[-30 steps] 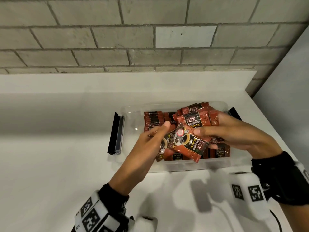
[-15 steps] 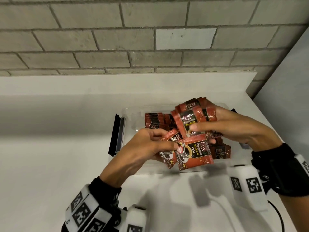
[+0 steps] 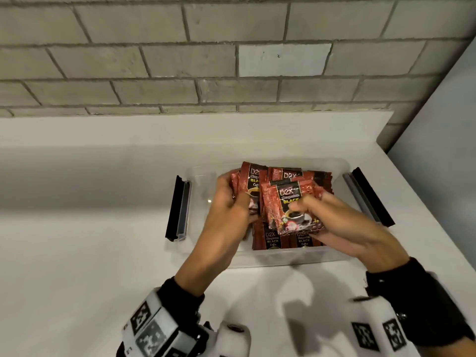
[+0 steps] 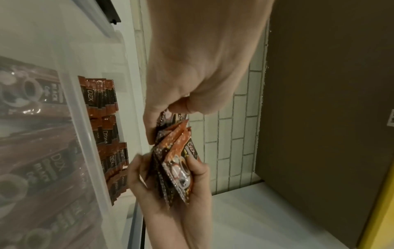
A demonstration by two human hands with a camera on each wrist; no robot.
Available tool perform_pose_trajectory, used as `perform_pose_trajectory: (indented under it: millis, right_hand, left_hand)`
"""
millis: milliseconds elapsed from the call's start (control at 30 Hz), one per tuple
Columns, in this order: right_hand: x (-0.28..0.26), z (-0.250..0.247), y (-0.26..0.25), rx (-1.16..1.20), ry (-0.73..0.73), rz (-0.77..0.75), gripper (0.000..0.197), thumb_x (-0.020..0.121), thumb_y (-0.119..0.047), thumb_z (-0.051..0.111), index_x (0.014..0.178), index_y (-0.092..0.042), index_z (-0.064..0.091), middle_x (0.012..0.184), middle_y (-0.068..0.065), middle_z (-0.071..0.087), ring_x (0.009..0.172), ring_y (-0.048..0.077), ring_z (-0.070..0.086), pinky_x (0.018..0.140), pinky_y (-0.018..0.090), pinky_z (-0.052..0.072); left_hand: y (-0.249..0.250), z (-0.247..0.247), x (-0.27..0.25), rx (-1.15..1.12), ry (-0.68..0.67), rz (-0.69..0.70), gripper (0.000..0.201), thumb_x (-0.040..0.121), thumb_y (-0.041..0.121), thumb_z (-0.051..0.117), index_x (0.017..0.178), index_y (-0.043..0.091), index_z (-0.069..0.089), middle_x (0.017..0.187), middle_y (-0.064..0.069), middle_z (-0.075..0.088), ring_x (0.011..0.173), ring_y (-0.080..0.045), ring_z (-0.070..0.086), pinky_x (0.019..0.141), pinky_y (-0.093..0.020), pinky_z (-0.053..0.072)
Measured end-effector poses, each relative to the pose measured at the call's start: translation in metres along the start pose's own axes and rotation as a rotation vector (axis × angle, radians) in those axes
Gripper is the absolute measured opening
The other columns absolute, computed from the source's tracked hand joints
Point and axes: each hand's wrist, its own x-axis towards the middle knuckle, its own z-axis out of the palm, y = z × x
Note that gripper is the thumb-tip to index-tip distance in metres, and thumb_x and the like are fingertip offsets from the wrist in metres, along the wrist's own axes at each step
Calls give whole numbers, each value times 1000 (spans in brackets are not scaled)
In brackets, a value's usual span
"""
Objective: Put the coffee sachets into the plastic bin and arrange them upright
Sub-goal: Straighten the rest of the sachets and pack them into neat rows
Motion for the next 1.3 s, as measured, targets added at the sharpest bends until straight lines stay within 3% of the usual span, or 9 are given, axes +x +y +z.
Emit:
perform_pose_trajectory:
  millis: [100, 200, 300, 467, 633, 800, 900, 1033, 1300]
  right_hand:
    - [-2, 12, -2, -24, 20, 23, 31, 71, -31, 73, 98, -19, 63, 134, 3, 50, 134, 20, 38, 114, 52, 26]
    - [1, 15, -1, -24, -35, 0, 26, 70, -28, 73, 93, -20, 65, 115, 0, 66, 121, 15, 53, 107, 49, 36]
    - [0, 19, -1, -89, -73, -58, 14, 90, -10, 53, 91, -22, 59, 88, -8, 70, 85, -3, 62, 88, 27, 42]
    - [1, 24, 1, -130, -163, -139, 38, 94, -9, 45, 126, -29, 45, 85, -15, 73, 88, -4, 65, 85, 18, 46]
    - [2, 25, -7, -254, -259, -313, 59, 95, -15, 48, 143, -35, 19, 115, -16, 62, 106, -7, 59, 84, 11, 48]
    - [6, 31, -20, -461, -157, -521, 79, 80, -38, 67, 146, -32, 23, 132, -11, 51, 125, 5, 49, 107, 36, 41]
    - [10, 41, -27, -452, -143, -559, 95, 89, -17, 62, 148, -36, -10, 119, -24, 49, 114, -1, 55, 99, 27, 47]
    - [12, 58, -38, -491, -171, -581, 71, 96, -5, 44, 147, -31, 2, 125, -8, 51, 108, -1, 54, 92, 12, 45]
    - [30, 64, -37, -297, -85, -668, 95, 88, 3, 55, 142, -42, -8, 121, -7, 47, 95, 6, 64, 86, 32, 56]
  left_hand:
    - [0, 3, -1, -30, -40, -43, 49, 69, -1, 46, 111, 23, 53, 83, 2, 66, 81, -23, 55, 63, -34, 39]
    - [4, 1, -5, -66, -160, -103, 76, 46, -5, 39, 121, 8, 46, 84, -12, 54, 72, -19, 51, 58, -26, 38]
    - [8, -2, -11, -6, -292, -112, 72, 53, -2, 55, 121, 18, 42, 93, -4, 62, 84, -15, 59, 71, -25, 46]
    - [5, 0, -14, 109, -359, -90, 76, 73, -9, 72, 127, 22, 29, 119, -5, 62, 106, -10, 63, 81, -20, 54]
    - [2, -4, -13, 98, -220, 28, 73, 66, -12, 76, 124, 18, 44, 106, -4, 69, 95, -12, 68, 74, -21, 54]
    - [3, -13, -5, 69, -46, 73, 69, 63, -16, 74, 119, 17, 52, 100, -4, 72, 93, -19, 70, 78, -32, 58]
    - [7, -12, 1, 72, -33, 77, 68, 66, -19, 68, 123, 13, 50, 101, -10, 71, 94, -25, 69, 83, -42, 57]
    - [18, -12, 6, 61, -55, 88, 78, 65, -26, 60, 128, 14, 39, 105, -13, 68, 92, -24, 70, 76, -42, 59]
    - [27, -24, 10, 99, -71, 108, 86, 66, -28, 60, 126, 25, 30, 102, -15, 63, 84, -27, 68, 70, -50, 58]
